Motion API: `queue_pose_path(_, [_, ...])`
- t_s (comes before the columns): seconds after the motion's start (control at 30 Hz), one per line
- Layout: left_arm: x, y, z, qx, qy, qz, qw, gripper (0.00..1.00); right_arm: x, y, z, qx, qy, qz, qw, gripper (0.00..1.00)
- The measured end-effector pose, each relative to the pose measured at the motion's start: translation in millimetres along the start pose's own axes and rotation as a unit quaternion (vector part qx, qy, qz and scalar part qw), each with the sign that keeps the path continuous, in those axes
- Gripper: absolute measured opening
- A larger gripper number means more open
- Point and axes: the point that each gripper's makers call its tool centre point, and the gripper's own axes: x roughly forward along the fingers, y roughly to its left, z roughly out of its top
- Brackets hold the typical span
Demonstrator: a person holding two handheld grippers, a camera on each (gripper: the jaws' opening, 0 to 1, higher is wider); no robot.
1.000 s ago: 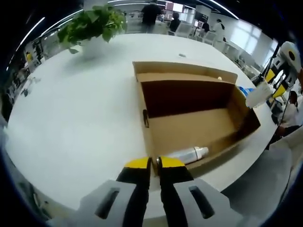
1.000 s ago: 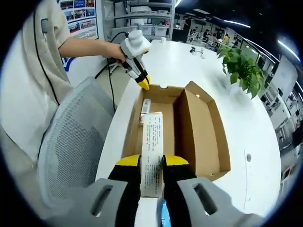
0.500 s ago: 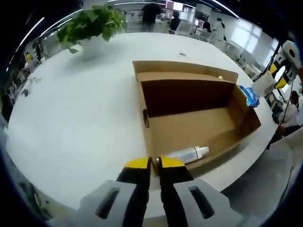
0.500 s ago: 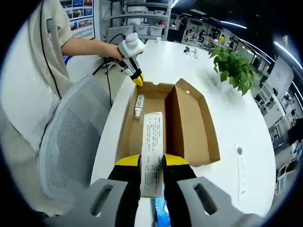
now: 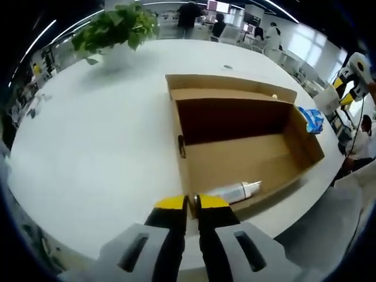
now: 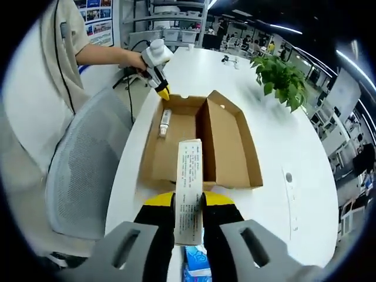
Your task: Operate the shoe box by opening the lid, removing the specified soft item, and placing it in the target area until the item is outside and the box remains undamaged.
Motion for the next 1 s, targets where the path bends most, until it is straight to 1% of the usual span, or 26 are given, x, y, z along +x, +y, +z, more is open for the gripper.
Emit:
queue_pose_path(0.17, [0.0, 0.1, 0.0, -0.003, 0.001, 0.0, 1.0, 0.03, -7.2, -8.1, -12.8, 0.004, 0.006, -0.008, 0.9999, 0.15])
queue_pose_path(0.37, [-0.2, -0.1, -0.7, -0.001, 0.003, 0.002, 1.0, 0.03, -15.8, -18.9, -32.1, 0.015, 0.013, -0.02, 0.9996, 0.15])
queue_pose_path(0.63, [-0.1, 0.5, -1.0, -0.002, 0.004, 0.001, 1.0, 0.03, -24.5, -31.5, -63.1, 0.023, 0.033, -0.029, 0.9987, 0.15])
queue_pose_path(0.83, [0.1, 0.8, -1.1, 0.0, 0.007, 0.001, 1.0, 0.03, -31.0, -40.0, -81.4, 0.029, 0.045, -0.037, 0.9979, 0.15])
queue_pose_path(1.0, [0.2, 0.8, -1.2, 0.002, 0.007, 0.002, 1.0, 0.03, -33.5, -42.7, -96.4, 0.026, 0.056, -0.043, 0.9972, 0.15])
